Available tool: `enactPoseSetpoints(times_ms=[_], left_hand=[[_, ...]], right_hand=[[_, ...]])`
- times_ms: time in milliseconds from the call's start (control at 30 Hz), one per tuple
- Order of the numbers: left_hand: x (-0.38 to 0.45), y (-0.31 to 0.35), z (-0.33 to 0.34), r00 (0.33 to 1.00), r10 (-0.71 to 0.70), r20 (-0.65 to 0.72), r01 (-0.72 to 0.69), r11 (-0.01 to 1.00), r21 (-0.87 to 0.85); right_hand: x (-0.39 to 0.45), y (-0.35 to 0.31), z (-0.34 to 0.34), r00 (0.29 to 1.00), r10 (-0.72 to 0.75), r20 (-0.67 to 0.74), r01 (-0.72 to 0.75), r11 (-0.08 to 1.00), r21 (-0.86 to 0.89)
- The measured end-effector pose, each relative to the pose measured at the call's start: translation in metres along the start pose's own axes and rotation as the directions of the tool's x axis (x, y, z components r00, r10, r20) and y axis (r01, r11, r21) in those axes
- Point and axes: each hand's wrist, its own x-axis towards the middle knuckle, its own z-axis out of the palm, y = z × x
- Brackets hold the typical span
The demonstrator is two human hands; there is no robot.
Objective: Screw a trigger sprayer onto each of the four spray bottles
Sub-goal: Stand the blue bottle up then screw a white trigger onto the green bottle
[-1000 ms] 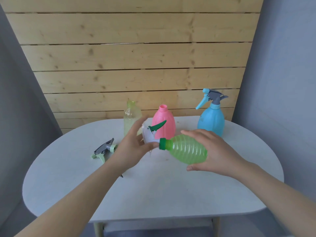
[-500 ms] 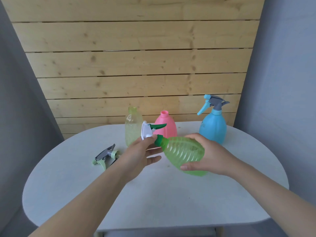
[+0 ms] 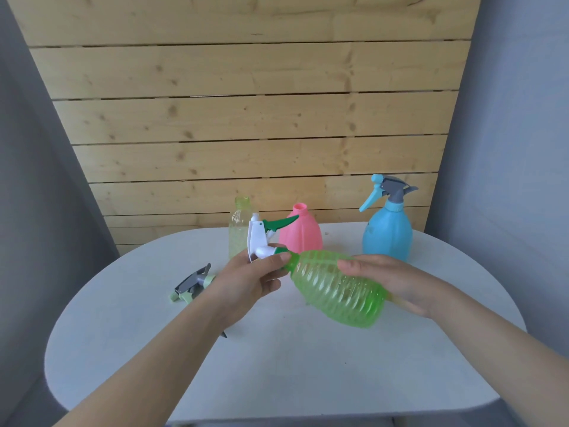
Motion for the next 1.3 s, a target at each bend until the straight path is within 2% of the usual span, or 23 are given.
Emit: enactPoseSetpoints(times_ms=[200,400,567,633,733,800,900,1000,1067,1167,1233,1300], left_hand=[[-0.002,0.001,-0.003,0.998,-0.005,0.056,0.0,0.996,0.092],[0.002,-0.004,-0.001,0.999,0.044,-0.02,-0.045,0.999,-0.017],[0.007,-0.003,-0.006,0.971,0.041,-0.236,-0.082,0.983,-0.167],[0.007,-0.002,-0.006,0.966,0.037,-0.255,-0.1,0.966,-0.237],[0.004,0.001,-0.006,0.982,0.026,-0.187,-0.067,0.974,-0.215],[0.002,0.003,-0.007,0.993,0.023,-0.118,-0.044,0.984,-0.173],[-0.001,0.003,-0.005,0.998,0.032,-0.045,-0.037,0.992,-0.119],[-0.002,0.002,0.0,0.996,0.056,-0.071,-0.061,0.995,-0.076],[-0.001,0.001,0.001,0.991,0.046,-0.129,-0.06,0.992,-0.112],[0.002,0.002,-0.001,0.976,0.001,-0.219,-0.044,0.98,-0.193],[0.002,0.002,-0.002,0.977,0.002,-0.212,-0.047,0.977,-0.207],[0.001,0.003,-0.004,0.986,0.009,-0.167,-0.04,0.981,-0.189]], right_hand=[[-0.003,0.0,0.003,0.996,0.058,0.074,-0.065,0.993,0.097],[0.004,0.007,0.006,0.992,0.1,0.079,-0.118,0.952,0.282],[0.011,0.005,0.002,0.998,-0.025,-0.065,0.055,0.86,0.507],[0.011,0.005,0.001,0.99,-0.096,-0.099,0.134,0.848,0.513],[0.013,0.005,0.001,0.983,-0.12,-0.141,0.171,0.881,0.441],[0.013,0.005,0.002,0.987,-0.044,-0.157,0.106,0.907,0.408],[0.013,0.009,0.002,0.98,0.148,-0.134,-0.099,0.943,0.318],[0.014,0.014,0.002,0.977,0.207,-0.056,-0.182,0.94,0.289],[0.015,0.014,0.001,0.986,0.169,0.002,-0.159,0.924,0.347],[0.014,0.011,0.0,1.0,-0.005,-0.017,0.012,0.901,0.435],[0.014,0.011,0.0,0.992,-0.108,-0.067,0.126,0.898,0.422],[0.013,0.01,-0.001,0.986,-0.135,-0.098,0.162,0.921,0.353]])
